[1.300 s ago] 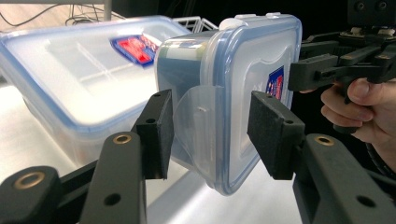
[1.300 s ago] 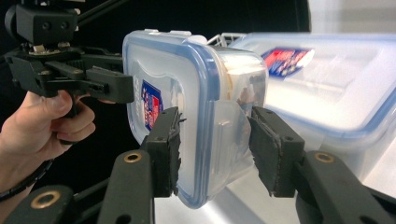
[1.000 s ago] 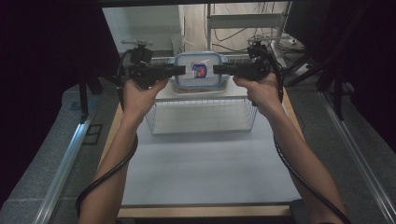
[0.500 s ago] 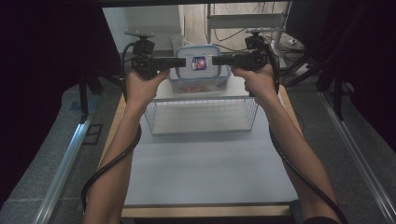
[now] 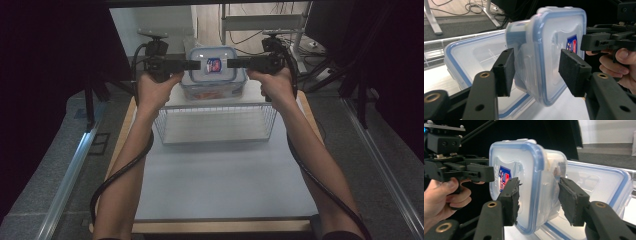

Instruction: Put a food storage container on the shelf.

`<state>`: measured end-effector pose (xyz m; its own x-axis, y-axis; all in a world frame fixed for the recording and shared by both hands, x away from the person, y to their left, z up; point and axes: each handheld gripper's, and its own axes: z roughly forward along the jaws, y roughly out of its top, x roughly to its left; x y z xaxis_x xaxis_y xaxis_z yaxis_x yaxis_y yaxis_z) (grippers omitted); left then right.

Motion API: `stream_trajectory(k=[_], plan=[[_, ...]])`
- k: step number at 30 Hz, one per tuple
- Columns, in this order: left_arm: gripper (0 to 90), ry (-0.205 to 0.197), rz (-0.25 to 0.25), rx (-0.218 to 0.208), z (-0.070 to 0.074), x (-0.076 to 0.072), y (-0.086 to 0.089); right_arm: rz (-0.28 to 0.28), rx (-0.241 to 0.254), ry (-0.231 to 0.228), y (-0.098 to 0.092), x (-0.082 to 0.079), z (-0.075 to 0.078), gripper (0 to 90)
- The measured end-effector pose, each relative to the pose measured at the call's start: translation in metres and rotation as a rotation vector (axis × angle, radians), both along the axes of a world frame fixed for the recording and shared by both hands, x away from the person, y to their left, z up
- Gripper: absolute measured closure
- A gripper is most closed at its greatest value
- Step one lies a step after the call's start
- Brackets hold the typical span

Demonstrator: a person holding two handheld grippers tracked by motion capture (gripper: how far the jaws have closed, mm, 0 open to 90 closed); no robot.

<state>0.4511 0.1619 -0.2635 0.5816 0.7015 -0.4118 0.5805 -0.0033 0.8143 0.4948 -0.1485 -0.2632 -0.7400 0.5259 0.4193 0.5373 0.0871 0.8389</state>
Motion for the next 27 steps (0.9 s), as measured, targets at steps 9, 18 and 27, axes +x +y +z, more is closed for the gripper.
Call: stream_trajectory(k=[9, 18, 27], plan=[[38.4, 0.009, 0.036, 0.002, -0.004, 0.006, 0.003, -0.033, -0.013, -0.004, 0.004, 0.005, -0.003, 46.1], [34.5, -0.030, 0.025, -0.029, -0.007, 0.004, 0.007, -0.047, -0.017, -0.034, 0.001, 0.006, -0.003, 44.4], [27.8, -0.128, 0.006, 0.023, -0.003, -0.007, 0.005, -0.035, -0.039, -0.083, 0.000, -0.001, -0.002, 41.7]])
